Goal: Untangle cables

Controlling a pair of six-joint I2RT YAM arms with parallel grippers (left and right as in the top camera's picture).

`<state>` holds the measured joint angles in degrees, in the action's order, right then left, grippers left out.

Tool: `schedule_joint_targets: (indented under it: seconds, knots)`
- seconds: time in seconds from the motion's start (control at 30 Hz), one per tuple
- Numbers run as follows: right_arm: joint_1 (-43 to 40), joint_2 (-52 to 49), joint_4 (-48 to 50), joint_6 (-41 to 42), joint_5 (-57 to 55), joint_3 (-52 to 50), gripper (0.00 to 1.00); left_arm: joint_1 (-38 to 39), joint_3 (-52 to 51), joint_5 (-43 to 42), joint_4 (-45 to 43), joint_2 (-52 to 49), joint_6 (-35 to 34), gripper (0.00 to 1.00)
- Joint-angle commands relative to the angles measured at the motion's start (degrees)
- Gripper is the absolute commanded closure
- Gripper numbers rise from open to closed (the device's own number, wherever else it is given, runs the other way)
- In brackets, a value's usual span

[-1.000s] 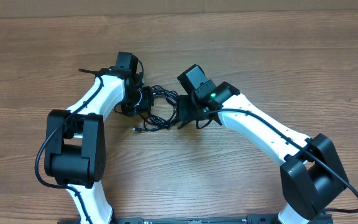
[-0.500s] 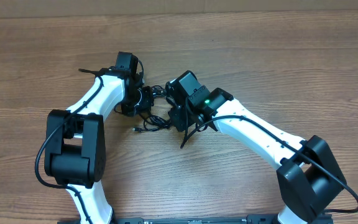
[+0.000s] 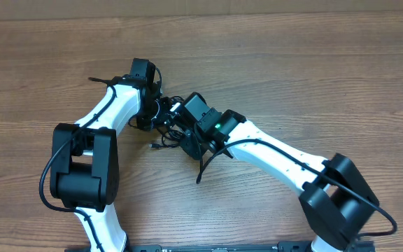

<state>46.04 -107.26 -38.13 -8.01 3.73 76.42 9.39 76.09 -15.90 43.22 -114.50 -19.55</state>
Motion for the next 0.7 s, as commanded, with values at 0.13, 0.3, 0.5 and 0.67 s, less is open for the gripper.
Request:
schedule_joint_targets:
  seconds: [0.13,0.3,0.5,0.67]
  knots:
    - [-0.1,-3.4,3.5,-3.0,-2.4,-0.4,0.77,0.4,-0.3,-0.2,-0.2,0.3,-0.2,0.96]
    - [-0.1,-3.5,3.4,-3.0,-2.4,-0.3,0.93,0.4,-0.3,-0.2,-0.2,0.3,-0.2,0.96]
    - [-0.1,-1.9,2.3,-2.7,-2.3,0.9,0.96,0.4,-0.3,-0.2,-0.2,0.3,-0.2,0.96]
    - [-0.5,3.1,-1.0,-1.0,-2.4,4.7,0.96,0.4,-0.3,3.5,-0.2,0.3,-0.2,0.96]
